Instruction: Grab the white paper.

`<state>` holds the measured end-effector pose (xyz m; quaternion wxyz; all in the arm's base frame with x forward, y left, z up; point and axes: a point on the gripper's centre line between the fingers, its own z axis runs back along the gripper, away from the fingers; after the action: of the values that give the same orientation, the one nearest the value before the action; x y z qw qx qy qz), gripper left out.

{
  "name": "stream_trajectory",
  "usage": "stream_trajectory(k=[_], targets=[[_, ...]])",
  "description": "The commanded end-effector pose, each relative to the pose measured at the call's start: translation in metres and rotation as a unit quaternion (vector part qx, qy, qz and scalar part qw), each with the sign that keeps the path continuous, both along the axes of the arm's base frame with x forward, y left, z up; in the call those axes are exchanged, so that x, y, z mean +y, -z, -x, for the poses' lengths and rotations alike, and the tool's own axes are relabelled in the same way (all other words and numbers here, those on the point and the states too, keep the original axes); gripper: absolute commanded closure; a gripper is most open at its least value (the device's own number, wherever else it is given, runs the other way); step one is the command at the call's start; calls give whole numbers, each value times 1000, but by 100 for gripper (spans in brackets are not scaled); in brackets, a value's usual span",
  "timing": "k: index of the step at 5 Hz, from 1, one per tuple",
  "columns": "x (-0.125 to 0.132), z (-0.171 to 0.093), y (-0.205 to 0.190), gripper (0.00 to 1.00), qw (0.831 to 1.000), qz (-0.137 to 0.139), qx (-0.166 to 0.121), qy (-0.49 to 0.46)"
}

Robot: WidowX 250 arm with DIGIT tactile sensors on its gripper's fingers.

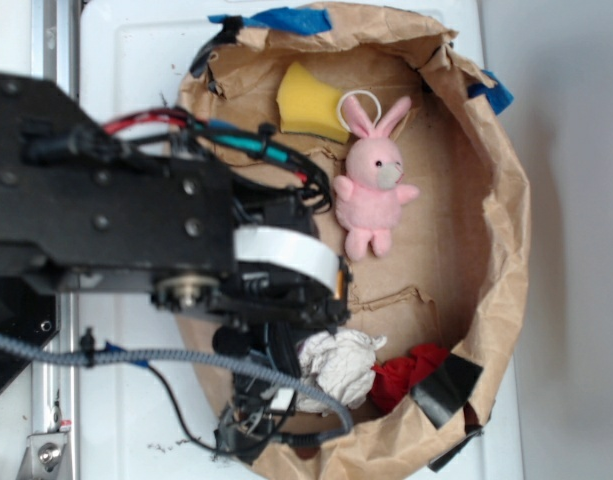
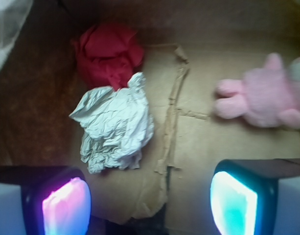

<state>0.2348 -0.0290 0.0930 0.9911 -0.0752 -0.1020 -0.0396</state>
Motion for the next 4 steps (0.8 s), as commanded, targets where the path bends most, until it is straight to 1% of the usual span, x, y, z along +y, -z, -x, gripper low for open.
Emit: stream_trajectory(k=[1,2,3,4], targets=[[-20,-10,17,0,1000,1,-8,24],[-24,-21,35,0,1000,-16,3,16],[-25,-25,43,0,1000,-18,12,9],[-23,-25,43,100,1000,-17,12,-8]])
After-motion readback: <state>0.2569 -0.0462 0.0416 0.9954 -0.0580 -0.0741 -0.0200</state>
